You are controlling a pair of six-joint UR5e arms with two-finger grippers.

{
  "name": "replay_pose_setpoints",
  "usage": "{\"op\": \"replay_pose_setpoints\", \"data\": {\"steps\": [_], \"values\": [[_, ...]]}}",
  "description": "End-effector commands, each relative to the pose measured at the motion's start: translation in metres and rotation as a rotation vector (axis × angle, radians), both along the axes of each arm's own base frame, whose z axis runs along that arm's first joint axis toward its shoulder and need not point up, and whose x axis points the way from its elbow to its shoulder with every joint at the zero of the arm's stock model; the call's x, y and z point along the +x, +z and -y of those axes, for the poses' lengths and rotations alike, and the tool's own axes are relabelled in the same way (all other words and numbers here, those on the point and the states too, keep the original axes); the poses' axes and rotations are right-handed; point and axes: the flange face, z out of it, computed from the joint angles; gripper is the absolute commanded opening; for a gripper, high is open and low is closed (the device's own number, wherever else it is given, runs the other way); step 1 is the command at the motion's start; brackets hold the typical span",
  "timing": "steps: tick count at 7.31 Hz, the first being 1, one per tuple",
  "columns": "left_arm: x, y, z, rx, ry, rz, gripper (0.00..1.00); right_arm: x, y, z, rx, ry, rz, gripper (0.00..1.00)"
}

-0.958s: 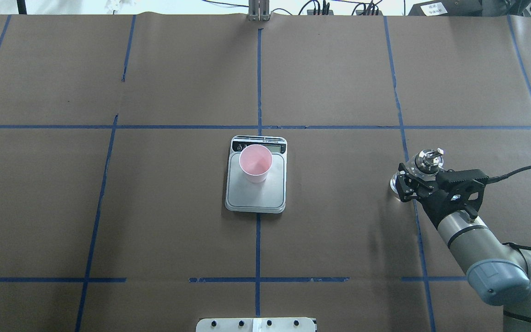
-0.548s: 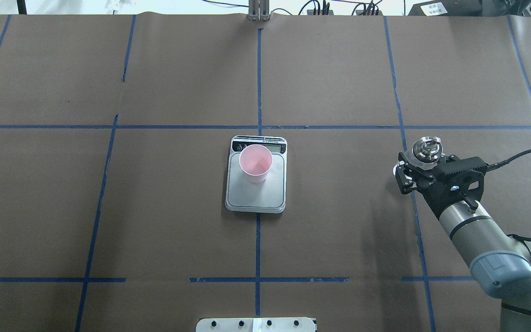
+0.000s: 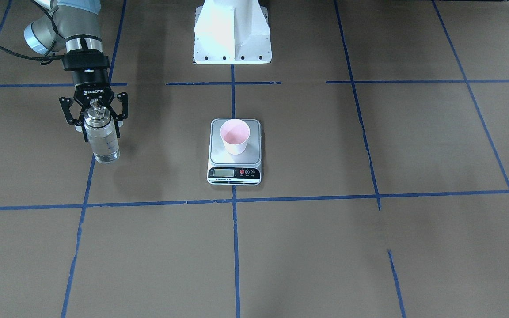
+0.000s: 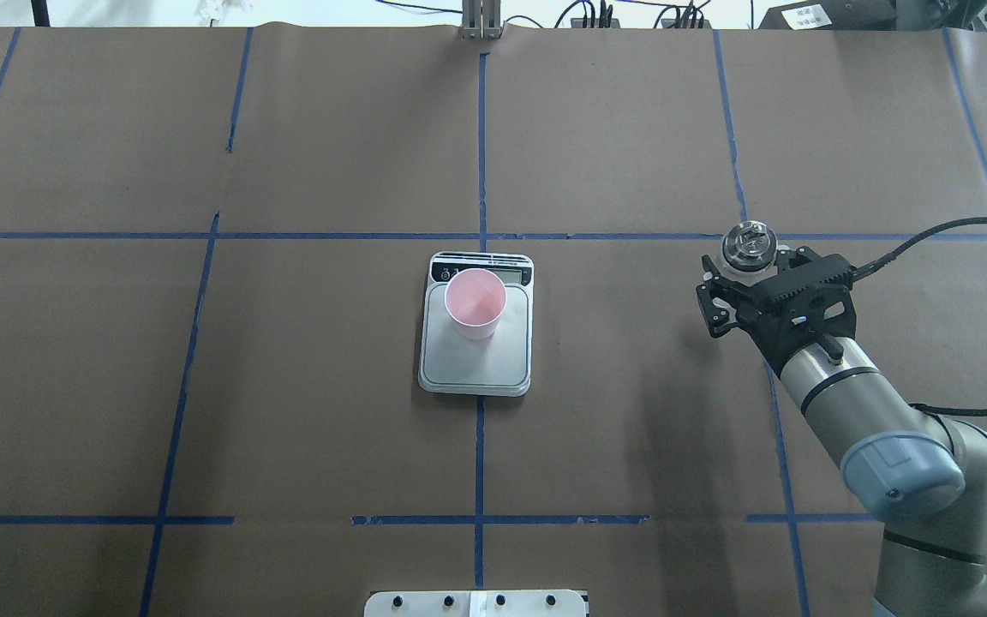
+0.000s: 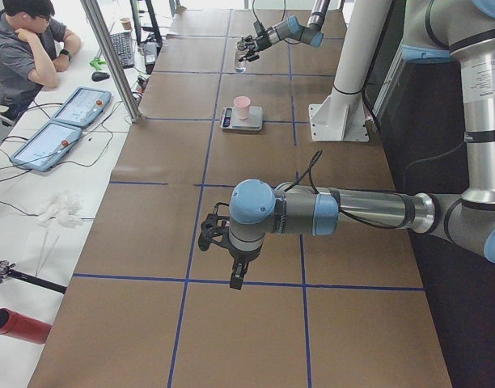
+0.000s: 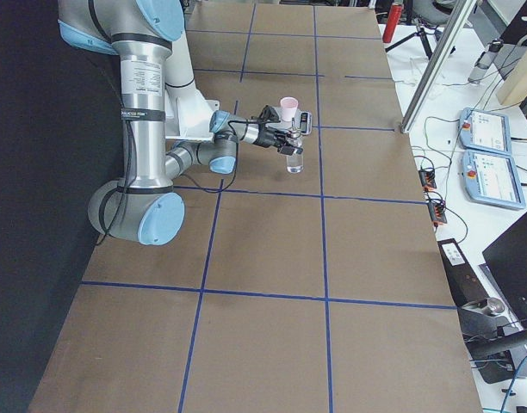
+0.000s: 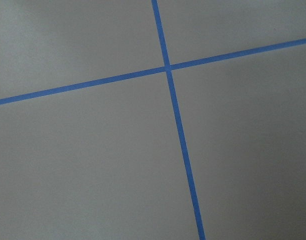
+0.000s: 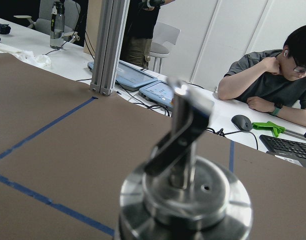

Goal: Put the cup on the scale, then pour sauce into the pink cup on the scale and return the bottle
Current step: 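Lift the bottle with the right gripper and carry it over the cup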

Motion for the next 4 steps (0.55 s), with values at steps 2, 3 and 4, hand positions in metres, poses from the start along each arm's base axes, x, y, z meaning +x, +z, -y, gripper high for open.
{"op": "replay_pose_setpoints", "data": {"steps": [2, 3, 4], "values": [[0.001, 0.006, -0.002, -0.013, 0.002, -0.002, 1.0, -0.008, -0.01, 0.006, 0.032, 0.003, -0.149, 0.0], [0.001, 0.006, -0.002, -0.013, 0.002, -0.002, 1.0, -0.017, -0.026, 0.012, 0.129, -0.013, -0.329, 0.0], [0.001, 0.006, -0.002, -0.013, 0.002, -0.002, 1.0, -0.029, -0.035, 0.015, 0.173, -0.015, -0.533, 0.0]]}}
